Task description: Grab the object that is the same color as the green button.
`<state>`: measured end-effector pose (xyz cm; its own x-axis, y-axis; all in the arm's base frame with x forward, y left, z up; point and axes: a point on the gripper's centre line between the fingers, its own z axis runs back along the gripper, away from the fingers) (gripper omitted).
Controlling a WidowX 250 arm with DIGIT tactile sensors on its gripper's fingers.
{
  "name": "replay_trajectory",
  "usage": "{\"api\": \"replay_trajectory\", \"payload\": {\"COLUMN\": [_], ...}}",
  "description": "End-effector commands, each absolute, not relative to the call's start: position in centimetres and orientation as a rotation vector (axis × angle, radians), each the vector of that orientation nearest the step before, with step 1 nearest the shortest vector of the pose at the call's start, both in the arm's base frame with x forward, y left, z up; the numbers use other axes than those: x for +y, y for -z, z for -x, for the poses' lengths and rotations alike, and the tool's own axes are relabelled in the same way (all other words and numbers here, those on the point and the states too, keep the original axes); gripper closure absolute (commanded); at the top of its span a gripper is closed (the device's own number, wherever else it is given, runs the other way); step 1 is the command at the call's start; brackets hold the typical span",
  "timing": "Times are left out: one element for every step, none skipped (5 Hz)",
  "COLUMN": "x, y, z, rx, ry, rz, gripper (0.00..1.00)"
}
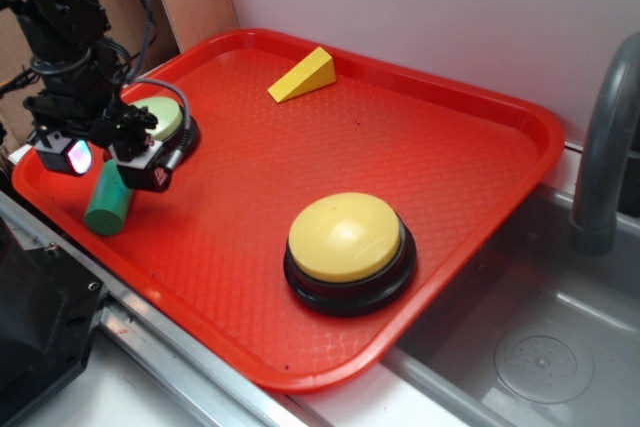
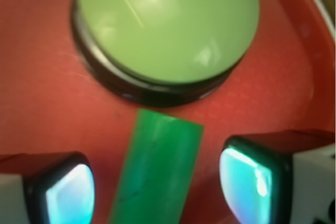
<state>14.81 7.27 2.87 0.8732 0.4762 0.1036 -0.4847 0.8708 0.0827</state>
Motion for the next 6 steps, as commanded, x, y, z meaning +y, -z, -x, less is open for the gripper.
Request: {"api": "replay_trajectory", "payload": {"x": [7.6, 7.2, 7.0, 6.1, 3.1, 0.7], "y": [-1.9, -2.9, -3.8, -6.7, -11.6, -15.5], "z": [-14.7, -14.6, -14.7, -15.9, -18.8, -20.6], "rx": [-0.154, -0.194, -0.209, -0.21, -0.134, -0.13], "ry": [-0.518, -0.517, -0.517, -0.463, -0.367, -0.274], "rz": [-0.053, -0.044, -0.059, -0.042, -0.006, 0.036], "gripper": [1.0, 1.0, 1.0, 1.0, 1.0, 1.0]}}
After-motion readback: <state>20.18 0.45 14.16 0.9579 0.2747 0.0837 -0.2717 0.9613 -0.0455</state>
